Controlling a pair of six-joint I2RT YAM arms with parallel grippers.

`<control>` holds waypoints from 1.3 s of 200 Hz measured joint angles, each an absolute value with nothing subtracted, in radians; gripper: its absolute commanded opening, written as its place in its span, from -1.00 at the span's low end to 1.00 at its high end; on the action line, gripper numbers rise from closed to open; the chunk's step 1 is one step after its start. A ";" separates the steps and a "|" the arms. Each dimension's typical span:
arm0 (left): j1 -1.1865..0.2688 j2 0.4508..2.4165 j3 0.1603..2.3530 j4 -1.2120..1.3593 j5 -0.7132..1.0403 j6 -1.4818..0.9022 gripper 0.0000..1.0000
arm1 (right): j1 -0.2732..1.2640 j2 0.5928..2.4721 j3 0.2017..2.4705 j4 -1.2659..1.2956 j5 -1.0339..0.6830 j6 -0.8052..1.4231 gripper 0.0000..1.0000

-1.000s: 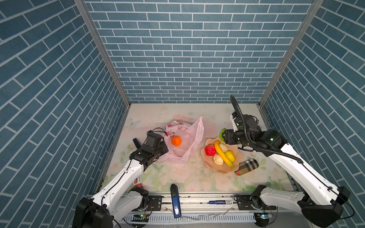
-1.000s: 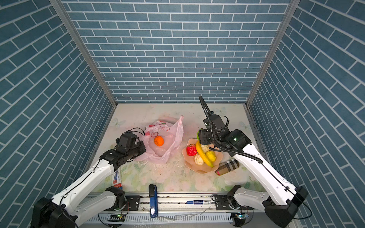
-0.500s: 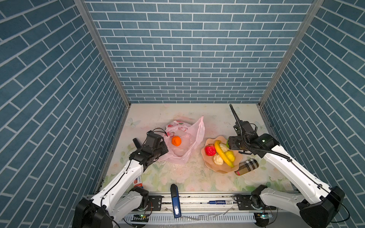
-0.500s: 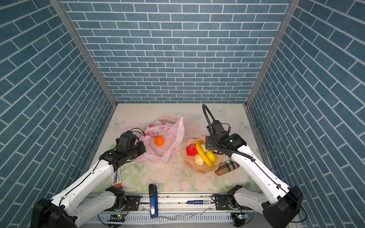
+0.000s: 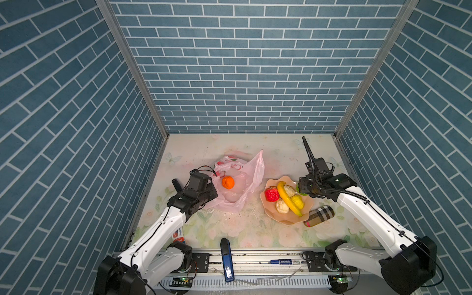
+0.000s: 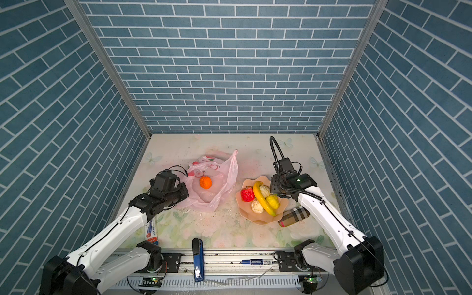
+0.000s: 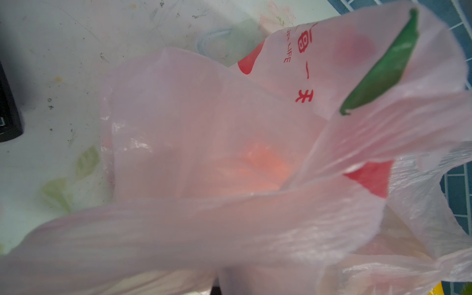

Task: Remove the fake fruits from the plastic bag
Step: 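Lift the green fruit out of the bag and carry it over the bowl, then lower the green fruit into the peach bowl and open the right gripper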

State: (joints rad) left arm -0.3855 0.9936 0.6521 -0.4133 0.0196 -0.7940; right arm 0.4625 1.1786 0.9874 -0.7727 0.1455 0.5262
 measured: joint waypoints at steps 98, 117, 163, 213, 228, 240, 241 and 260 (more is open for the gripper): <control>-0.385 0.999 0.652 -0.422 0.019 -0.794 -1.00 | 0.405 1.316 0.977 -0.668 0.111 0.518 -0.30; -0.385 1.001 0.652 -0.424 0.019 -0.794 -1.00 | 0.400 1.327 0.968 -0.657 0.105 0.516 -0.27; -0.385 1.013 0.652 -0.425 0.019 -0.794 -1.00 | 0.393 1.352 0.948 -0.638 0.096 0.516 -0.20; -0.385 1.018 0.652 -0.425 0.019 -0.794 -1.00 | 0.391 1.355 0.939 -0.630 0.092 0.516 -0.02; -0.385 1.018 0.652 -0.425 0.019 -0.794 -1.00 | 0.391 1.355 0.931 -0.625 0.092 0.516 0.02; -0.385 1.018 0.652 -0.425 0.019 -0.794 -1.00 | 0.391 1.355 0.928 -0.623 0.092 0.516 0.07; -0.385 1.018 0.652 -0.426 0.019 -0.794 -1.00 | 0.391 1.355 0.928 -0.623 0.092 0.516 0.08; -0.385 1.018 0.652 -0.426 0.019 -0.794 -1.00 | 0.391 1.355 0.928 -0.620 0.091 0.516 0.14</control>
